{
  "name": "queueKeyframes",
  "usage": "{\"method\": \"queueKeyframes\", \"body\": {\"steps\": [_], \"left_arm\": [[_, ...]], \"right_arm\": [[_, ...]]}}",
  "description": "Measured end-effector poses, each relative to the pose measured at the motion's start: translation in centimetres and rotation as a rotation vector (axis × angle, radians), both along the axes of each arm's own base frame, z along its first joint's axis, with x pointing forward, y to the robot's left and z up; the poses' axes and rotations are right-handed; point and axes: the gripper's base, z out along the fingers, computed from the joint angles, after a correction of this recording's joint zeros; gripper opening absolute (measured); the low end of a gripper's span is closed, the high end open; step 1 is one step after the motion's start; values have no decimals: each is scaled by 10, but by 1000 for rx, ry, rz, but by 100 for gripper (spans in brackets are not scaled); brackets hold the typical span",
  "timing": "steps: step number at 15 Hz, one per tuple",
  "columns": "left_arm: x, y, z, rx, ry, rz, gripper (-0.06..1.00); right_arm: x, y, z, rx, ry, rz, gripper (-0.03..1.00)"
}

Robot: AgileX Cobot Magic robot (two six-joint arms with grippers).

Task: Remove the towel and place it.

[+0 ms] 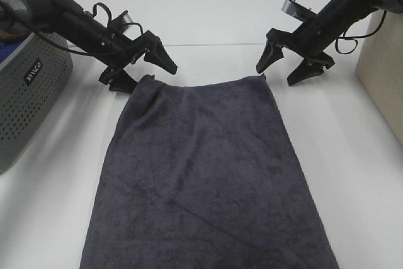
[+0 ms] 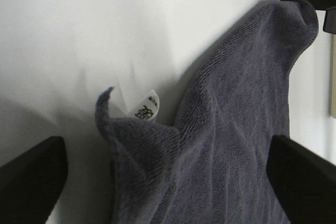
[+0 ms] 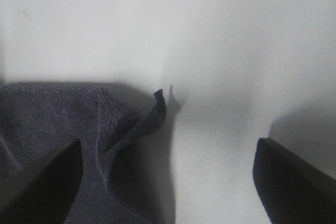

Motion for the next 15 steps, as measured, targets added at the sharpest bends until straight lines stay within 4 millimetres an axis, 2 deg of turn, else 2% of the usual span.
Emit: {"method": "queueKeyframes", "body": {"steps": [2,3,4,7,9,15], "left_arm": [[-2,-12,0,27,-22,-23,98],[-2,-16,1,31,-24,-24,98],[-3,-19,1,33,-16,-14,98],[-4,-24,1,34,-15,-24,98],[-6,-30,1,34,-17,-34,98],[-6,-31,1,34,-17,-30,98]], "right_arm": [[-1,7,-5,-3,14,1,83],[-2,15,-9,12,26,11,81],[-3,32,-12,21,24,33,80],[-4,52,-13,31,5,53,79],[-3,55,-13,28,-8,54,77],[-2,55,-14,29,-12,51,75]]}}
